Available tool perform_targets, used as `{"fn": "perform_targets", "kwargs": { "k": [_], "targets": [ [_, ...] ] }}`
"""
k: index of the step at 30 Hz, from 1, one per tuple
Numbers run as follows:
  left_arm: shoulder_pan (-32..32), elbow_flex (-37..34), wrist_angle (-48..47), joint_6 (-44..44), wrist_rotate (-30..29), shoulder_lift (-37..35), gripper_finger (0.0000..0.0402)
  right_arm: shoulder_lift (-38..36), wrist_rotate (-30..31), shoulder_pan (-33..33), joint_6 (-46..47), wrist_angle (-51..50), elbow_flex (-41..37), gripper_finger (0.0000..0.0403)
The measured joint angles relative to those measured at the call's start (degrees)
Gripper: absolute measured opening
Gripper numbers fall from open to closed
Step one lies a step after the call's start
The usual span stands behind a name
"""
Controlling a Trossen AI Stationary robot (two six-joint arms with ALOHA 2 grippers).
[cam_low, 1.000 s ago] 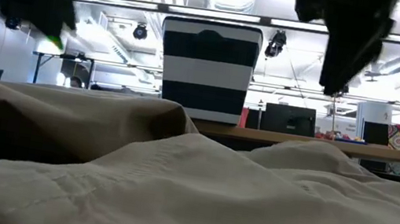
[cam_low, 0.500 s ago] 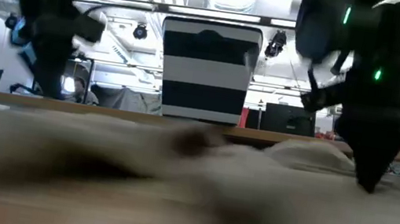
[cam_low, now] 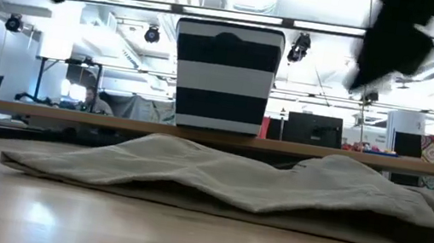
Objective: Fold Laundry from Bin
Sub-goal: Fold the brown shorts
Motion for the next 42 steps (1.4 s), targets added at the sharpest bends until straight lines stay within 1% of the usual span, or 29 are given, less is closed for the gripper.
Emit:
{"fn": "perform_targets", "kwargs": {
  "k": [3,5,6,7,9,12,14,15,17,18,21,23,24,26,28,30,32,35,37,40,42],
  "targets": [
    [-0.6,-3.8,14.1,-2.5,-0.5,6.2,0.0192,4.5,-2.1,2.6,5.0,-1.4,-0.3,0.0240],
    [0.4,-5.9,23.6,-3.4,-0.7,11.3,0.0192,7.0,-5.0,3.6,7.7,-1.5,-0.2,0.0240],
    [1.2,-6.7,26.8,-3.7,-0.6,14.0,0.0192,8.5,-7.1,3.7,8.2,-1.2,-0.1,0.0240],
    [2.1,-7.4,28.9,-4.0,-0.6,16.7,0.0192,10.3,-8.7,3.6,8.3,-0.7,0.0,0.0240],
    [4.0,-9.0,30.0,-5.7,0.0,21.0,0.0192,13.5,-9.1,2.7,8.0,-0.7,0.5,0.0240],
    [6.2,-11.1,28.5,-8.4,4.2,23.9,0.0192,16.1,-8.5,-0.6,4.8,3.4,4.8,0.0240],
    [6.5,-11.8,25.8,-8.6,7.0,23.6,0.0191,17.8,-7.0,-3.2,0.4,6.7,8.3,0.0240],
    [6.6,-12.0,22.9,-8.6,8.8,22.3,0.0191,17.9,-6.5,-4.3,-2.1,8.9,10.8,0.0240],
    [6.2,-12.2,12.5,-8.6,10.5,19.2,0.0191,17.1,-6.3,-5.9,-7.5,12.6,16.2,0.0240],
    [5.8,-12.1,7.0,-8.5,11.2,17.1,0.0191,16.6,-5.7,-6.4,-9.8,12.0,18.7,0.0240],
    [5.0,-9.4,-10.3,-8.3,10.1,8.3,0.0191,15.5,-3.4,-6.9,-13.8,3.6,25.1,0.0240],
    [4.9,-7.5,-18.4,-8.6,8.4,2.0,0.0191,15.2,-1.2,-6.7,-14.1,-5.8,28.0,0.0240],
    [4.8,-6.7,-20.2,-9.1,7.3,-0.7,0.0191,14.9,-0.2,-6.2,-13.5,-9.8,29.0,0.0240],
    [4.8,-5.3,-17.3,-11.2,3.6,-5.8,0.0191,13.9,1.5,-5.2,-11.6,-18.0,29.8,0.0240],
    [4.8,-5.4,-12.5,-12.6,-0.9,-8.4,0.0191,13.5,3.0,-4.0,-8.6,-23.6,29.2,0.0240],
    [4.8,-5.9,-5.2,-12.6,-4.8,-8.3,0.0191,14.0,3.4,-3.0,-5.8,-25.3,26.6,0.0240],
    [4.8,-7.0,1.6,-11.8,-6.4,-5.5,0.0191,14.9,3.4,-2.2,-3.5,-23.6,23.1,0.0240],
    [4.8,-9.6,14.7,-10.4,-5.5,1.4,0.0191,15.9,2.6,-1.9,-0.8,-18.9,18.0,0.0240],
    [4.8,-11.4,20.2,-11.0,-2.6,7.1,0.0191,16.5,0.4,-2.0,0.3,-15.4,15.0,0.0240],
    [4.6,-13.2,20.0,-15.5,3.8,15.7,0.0191,16.7,-5.1,-2.0,1.9,-16.1,11.0,0.0240],
    [3.7,-14.2,20.1,-17.1,6.8,19.8,0.0191,15.7,-9.3,-1.8,2.6,-17.6,9.5,0.0240]
  ]
}}
